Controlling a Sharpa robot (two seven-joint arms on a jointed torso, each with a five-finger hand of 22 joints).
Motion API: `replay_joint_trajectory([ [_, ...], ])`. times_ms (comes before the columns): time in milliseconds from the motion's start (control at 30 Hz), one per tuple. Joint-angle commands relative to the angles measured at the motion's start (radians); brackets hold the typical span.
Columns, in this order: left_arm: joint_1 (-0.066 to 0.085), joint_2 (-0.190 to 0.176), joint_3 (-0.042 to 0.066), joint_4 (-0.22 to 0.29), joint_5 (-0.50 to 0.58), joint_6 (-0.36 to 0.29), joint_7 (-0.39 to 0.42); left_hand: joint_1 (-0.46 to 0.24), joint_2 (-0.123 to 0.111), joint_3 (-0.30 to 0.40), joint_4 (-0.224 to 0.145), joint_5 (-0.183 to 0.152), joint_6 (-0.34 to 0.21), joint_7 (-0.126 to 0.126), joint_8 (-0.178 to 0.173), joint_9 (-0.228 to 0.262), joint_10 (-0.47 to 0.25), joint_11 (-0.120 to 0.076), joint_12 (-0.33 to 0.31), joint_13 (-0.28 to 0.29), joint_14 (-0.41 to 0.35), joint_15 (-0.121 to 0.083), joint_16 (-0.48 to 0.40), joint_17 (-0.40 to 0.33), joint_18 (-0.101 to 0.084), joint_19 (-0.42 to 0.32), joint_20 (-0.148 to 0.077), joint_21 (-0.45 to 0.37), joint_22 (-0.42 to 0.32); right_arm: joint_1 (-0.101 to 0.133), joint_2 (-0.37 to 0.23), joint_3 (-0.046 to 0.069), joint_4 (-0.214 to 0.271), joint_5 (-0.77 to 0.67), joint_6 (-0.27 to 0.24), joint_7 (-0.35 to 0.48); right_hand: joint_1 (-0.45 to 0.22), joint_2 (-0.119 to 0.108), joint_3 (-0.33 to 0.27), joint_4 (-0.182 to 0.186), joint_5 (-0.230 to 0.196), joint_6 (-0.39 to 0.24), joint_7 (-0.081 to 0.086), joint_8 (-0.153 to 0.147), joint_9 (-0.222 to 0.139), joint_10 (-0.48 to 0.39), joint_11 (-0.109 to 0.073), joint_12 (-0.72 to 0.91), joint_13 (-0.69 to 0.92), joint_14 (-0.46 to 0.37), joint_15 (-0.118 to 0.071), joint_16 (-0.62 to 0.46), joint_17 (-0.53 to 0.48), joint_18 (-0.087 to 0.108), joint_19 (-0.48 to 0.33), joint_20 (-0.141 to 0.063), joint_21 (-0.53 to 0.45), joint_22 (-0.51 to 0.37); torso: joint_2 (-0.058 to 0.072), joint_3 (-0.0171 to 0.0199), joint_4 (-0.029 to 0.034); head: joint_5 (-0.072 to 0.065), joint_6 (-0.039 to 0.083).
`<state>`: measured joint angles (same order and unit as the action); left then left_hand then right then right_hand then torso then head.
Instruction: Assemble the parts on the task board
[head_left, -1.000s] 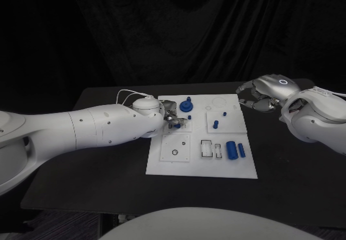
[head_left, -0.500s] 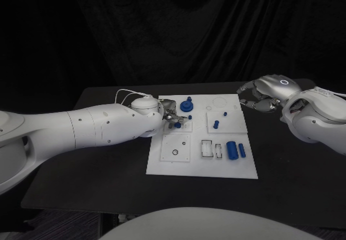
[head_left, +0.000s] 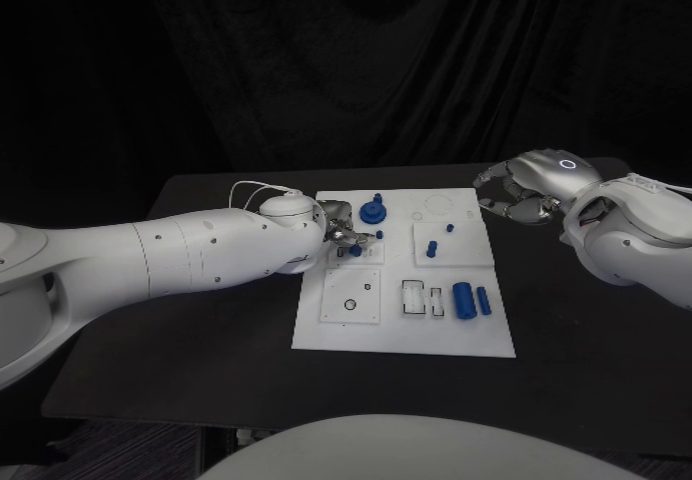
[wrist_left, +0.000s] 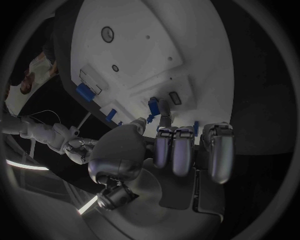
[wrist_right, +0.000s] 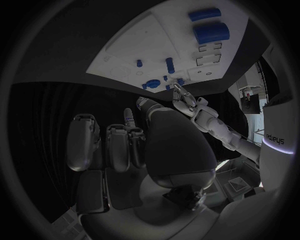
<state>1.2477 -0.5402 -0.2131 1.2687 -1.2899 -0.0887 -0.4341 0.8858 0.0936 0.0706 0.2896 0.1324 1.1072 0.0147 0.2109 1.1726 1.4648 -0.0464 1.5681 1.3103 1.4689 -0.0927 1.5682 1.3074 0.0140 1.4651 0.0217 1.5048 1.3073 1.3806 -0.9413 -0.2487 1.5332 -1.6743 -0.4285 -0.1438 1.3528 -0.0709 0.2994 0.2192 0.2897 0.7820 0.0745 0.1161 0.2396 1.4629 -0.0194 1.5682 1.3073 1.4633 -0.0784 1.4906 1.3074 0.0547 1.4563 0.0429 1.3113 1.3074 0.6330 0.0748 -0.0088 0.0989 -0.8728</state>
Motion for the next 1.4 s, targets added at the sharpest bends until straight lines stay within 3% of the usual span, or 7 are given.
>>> replay_joint_trajectory([
  [33, -0.002, 0.002, 0.001, 0.0, 0.037, 0.009, 0.022, 0.014, 0.002, -0.006, -0.001, 0.0, -0.007, 0.002, -0.005, 0.001, 0.106, -0.003, 0.003, 0.261, 0.102, -0.005, 0.003, 0.263, 0.009, 0.053, -0.006, -0.005, 0.205, -0.002, -0.001, 0.001, 0.0, -0.003, 0.003, -0.021, 0.01, 0.001, 0.005, -0.001, -0.004, 0.005, 0.001, -0.004, -0.002, 0.099, 0.006, -0.004, 0.256, 0.078, 0.008, -0.003, 0.19, 0.005, -0.007, -0.001, -0.003, 0.183, 0.0, 0.0002, -0.0004, 0.0, 0.0],
  [67, -0.002, 0.002, 0.001, 0.0, 0.038, 0.01, 0.022, 0.017, 0.001, -0.007, -0.001, 0.0, -0.007, 0.002, -0.006, 0.001, 0.106, -0.003, 0.003, 0.261, 0.102, -0.004, 0.003, 0.263, 0.009, 0.053, -0.006, -0.004, 0.205, -0.002, 0.0, 0.001, 0.0, -0.003, 0.003, -0.021, 0.01, 0.001, 0.005, -0.001, -0.004, 0.005, 0.001, -0.004, -0.002, 0.099, 0.006, -0.004, 0.256, 0.078, 0.008, -0.003, 0.19, 0.005, -0.007, -0.001, -0.003, 0.183, 0.0, 0.0003, -0.0006, 0.0, 0.0],
  [133, -0.002, 0.003, 0.001, 0.0, 0.039, 0.011, 0.022, 0.046, -0.005, 0.0, 0.003, 0.149, -0.008, 0.0, -0.008, 0.005, 0.106, -0.005, 0.003, 0.261, 0.102, -0.005, 0.003, 0.263, 0.009, 0.053, -0.008, -0.004, 0.206, -0.002, 0.0, 0.001, 0.0, -0.003, 0.003, -0.021, 0.01, 0.001, 0.005, -0.001, -0.004, 0.005, 0.001, -0.004, -0.002, 0.099, 0.006, -0.004, 0.256, 0.078, 0.008, -0.003, 0.19, 0.005, -0.007, -0.001, -0.003, 0.183, 0.0, 0.0002, -0.0003, -0.001, 0.0],
  [300, -0.002, 0.002, 0.001, 0.002, 0.041, 0.017, 0.02, 0.062, -0.011, -0.001, 0.0, 0.172, -0.007, 0.0, -0.01, 0.007, 0.106, -0.005, 0.003, 0.261, 0.102, -0.006, 0.003, 0.263, 0.009, 0.053, -0.006, -0.005, 0.206, -0.002, -0.001, 0.001, 0.0, -0.003, 0.004, -0.022, 0.01, 0.001, 0.005, -0.001, -0.004, 0.005, 0.001, -0.004, -0.002, 0.099, 0.006, -0.004, 0.256, 0.078, 0.008, -0.003, 0.19, 0.005, -0.007, -0.001, -0.003, 0.183, 0.0, 0.0001, -0.0001, -0.001, 0.0],
  [400, -0.002, 0.002, 0.001, 0.003, 0.041, 0.019, 0.02, 0.083, -0.019, 0.0, 0.0, 0.21, -0.008, 0.0, -0.013, 0.009, 0.106, -0.005, 0.003, 0.261, 0.102, -0.006, 0.003, 0.263, 0.01, 0.053, -0.006, -0.006, 0.207, -0.002, -0.002, 0.001, 0.0, -0.003, 0.004, -0.022, 0.01, 0.001, 0.005, -0.001, -0.004, 0.005, 0.001, -0.004, -0.002, 0.099, 0.006, -0.004, 0.256, 0.078, 0.008, -0.003, 0.19, 0.005, -0.007, -0.001, -0.003, 0.183, 0.0, 0.0, -0.0003, 0.0, 0.0],
  [767, -0.002, 0.001, 0.001, 0.009, 0.041, 0.014, 0.029, 0.112, -0.025, 0.006, 0.0, 0.274, -0.003, -0.003, -0.016, 0.014, 0.106, -0.007, 0.003, 0.261, 0.102, -0.007, 0.003, 0.263, 0.009, 0.055, -0.007, -0.004, 0.21, -0.002, 0.0, 0.001, -0.001, -0.002, 0.006, -0.021, 0.01, 0.001, 0.007, -0.003, -0.005, 0.007, 0.001, -0.004, -0.003, 0.097, 0.006, -0.006, 0.255, 0.077, 0.008, -0.006, 0.188, 0.005, -0.008, -0.001, -0.006, 0.182, 0.0, 0.0001, -0.0001, 0.003, 0.0],
  [1400, -0.002, 0.007, 0.001, 0.001, 0.041, 0.032, 0.015, 0.114, -0.027, 0.007, 0.001, 0.279, -0.002, -0.003, -0.016, 0.014, 0.106, -0.007, 0.003, 0.261, 0.102, -0.008, 0.003, 0.263, 0.009, 0.056, -0.008, -0.003, 0.211, -0.003, -0.001, 0.001, -0.001, -0.002, 0.009, -0.022, 0.01, 0.001, 0.007, -0.003, -0.005, 0.007, 0.001, -0.004, -0.003, 0.097, 0.006, -0.006, 0.255, 0.077, 0.008, -0.006, 0.188, 0.005, -0.008, -0.001, -0.006, 0.182, 0.0, 0.0, -0.0001, 0.003, 0.0],
])
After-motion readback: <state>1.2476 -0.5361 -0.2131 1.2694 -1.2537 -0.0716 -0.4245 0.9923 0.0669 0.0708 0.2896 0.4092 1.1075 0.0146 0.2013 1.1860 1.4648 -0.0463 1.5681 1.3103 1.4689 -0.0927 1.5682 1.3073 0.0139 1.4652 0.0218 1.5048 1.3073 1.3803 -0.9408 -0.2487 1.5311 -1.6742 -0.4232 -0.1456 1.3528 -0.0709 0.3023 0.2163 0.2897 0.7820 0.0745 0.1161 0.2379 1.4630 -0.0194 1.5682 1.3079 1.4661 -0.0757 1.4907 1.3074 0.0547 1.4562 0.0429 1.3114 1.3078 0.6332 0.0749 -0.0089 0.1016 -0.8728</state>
